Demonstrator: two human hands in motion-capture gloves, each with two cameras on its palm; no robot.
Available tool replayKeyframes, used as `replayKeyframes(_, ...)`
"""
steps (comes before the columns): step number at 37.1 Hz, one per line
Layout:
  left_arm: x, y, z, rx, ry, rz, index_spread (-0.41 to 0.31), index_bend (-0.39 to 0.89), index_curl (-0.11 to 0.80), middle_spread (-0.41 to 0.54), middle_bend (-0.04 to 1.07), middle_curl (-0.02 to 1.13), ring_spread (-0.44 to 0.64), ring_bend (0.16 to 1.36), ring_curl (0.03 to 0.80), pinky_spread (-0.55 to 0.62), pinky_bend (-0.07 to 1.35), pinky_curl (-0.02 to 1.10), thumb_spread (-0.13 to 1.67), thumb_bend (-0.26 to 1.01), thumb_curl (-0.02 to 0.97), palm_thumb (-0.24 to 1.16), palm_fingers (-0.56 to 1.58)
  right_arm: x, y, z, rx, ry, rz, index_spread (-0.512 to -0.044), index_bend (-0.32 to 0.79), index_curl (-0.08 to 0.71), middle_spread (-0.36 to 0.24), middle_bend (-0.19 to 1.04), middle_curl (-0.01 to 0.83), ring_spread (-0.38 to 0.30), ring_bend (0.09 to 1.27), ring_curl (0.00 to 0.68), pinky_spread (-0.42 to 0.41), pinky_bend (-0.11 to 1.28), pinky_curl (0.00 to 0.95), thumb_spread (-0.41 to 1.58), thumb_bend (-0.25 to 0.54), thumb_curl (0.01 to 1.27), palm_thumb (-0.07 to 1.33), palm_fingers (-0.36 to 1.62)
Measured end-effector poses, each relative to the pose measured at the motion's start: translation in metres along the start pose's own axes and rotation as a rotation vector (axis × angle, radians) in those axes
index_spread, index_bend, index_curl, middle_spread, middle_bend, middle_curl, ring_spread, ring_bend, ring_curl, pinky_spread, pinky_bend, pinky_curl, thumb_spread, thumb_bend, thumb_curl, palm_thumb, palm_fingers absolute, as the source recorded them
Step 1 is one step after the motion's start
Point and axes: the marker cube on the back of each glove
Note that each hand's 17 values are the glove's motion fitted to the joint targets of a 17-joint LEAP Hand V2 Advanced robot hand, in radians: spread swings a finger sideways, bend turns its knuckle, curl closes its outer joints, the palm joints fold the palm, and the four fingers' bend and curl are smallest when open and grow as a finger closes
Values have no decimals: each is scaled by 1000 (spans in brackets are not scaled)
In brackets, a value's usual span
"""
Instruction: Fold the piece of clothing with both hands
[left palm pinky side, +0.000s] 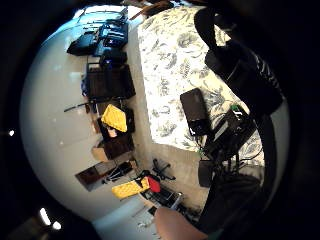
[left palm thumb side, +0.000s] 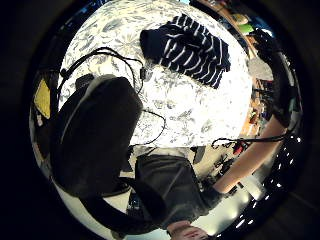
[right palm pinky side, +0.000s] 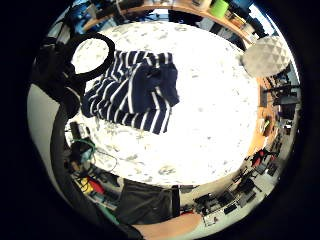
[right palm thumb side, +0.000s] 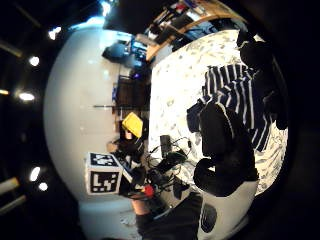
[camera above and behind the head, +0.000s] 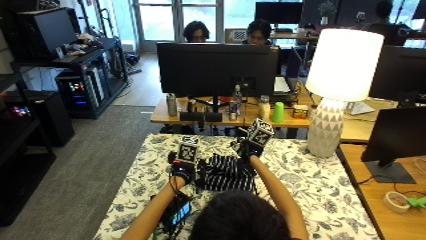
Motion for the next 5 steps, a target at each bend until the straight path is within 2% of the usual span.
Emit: replayKeyframes(5, 28, 6, 0, 3, 27, 100, 32, 103, 166, 269, 170, 272, 256, 862, 327, 198, 888, 360, 1252, -12, 189, 86, 110, 36, -7, 2, 30, 31, 62, -233, 50, 93, -77, 245, 453, -151, 707, 437, -212, 723, 409, 1241, -8, 396, 787, 1019)
